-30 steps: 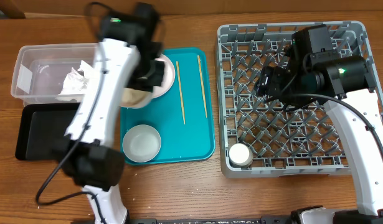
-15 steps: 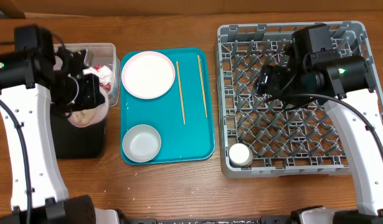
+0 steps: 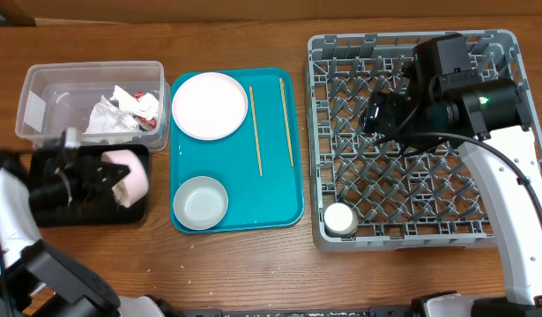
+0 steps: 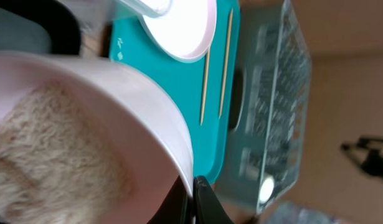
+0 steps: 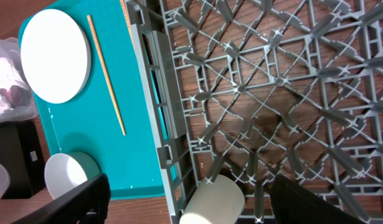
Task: Sort waste into correct bins and load items into the dishwasher
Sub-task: 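Carry the pink bowl left and tip the rice onto the black tray, then bring the emptied pink bowl back over the teal tray with left gripper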
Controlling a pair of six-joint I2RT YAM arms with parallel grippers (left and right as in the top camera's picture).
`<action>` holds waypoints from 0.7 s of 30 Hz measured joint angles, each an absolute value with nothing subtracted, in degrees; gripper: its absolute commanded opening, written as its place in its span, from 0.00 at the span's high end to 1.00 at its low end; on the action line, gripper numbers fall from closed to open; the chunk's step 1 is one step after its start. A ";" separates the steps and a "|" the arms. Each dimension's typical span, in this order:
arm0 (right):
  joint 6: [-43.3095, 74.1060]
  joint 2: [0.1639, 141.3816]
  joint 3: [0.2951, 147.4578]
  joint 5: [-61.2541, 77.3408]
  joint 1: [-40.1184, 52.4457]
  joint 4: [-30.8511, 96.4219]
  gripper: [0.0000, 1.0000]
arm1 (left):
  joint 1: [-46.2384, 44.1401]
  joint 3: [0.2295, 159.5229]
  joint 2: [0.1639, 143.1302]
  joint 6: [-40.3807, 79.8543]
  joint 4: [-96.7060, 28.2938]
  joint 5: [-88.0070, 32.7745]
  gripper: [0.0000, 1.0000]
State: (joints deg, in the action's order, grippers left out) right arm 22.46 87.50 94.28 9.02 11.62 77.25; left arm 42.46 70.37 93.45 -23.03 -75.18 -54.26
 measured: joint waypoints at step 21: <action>22.44 87.50 94.28 9.02 11.62 78.06 0.17 | 55.66 60.07 104.60 -22.46 -65.08 -86.83 0.96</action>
State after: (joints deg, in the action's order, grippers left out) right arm 22.44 87.50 94.28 9.02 11.62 78.06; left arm 55.66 60.07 104.60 -22.46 -65.08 -86.83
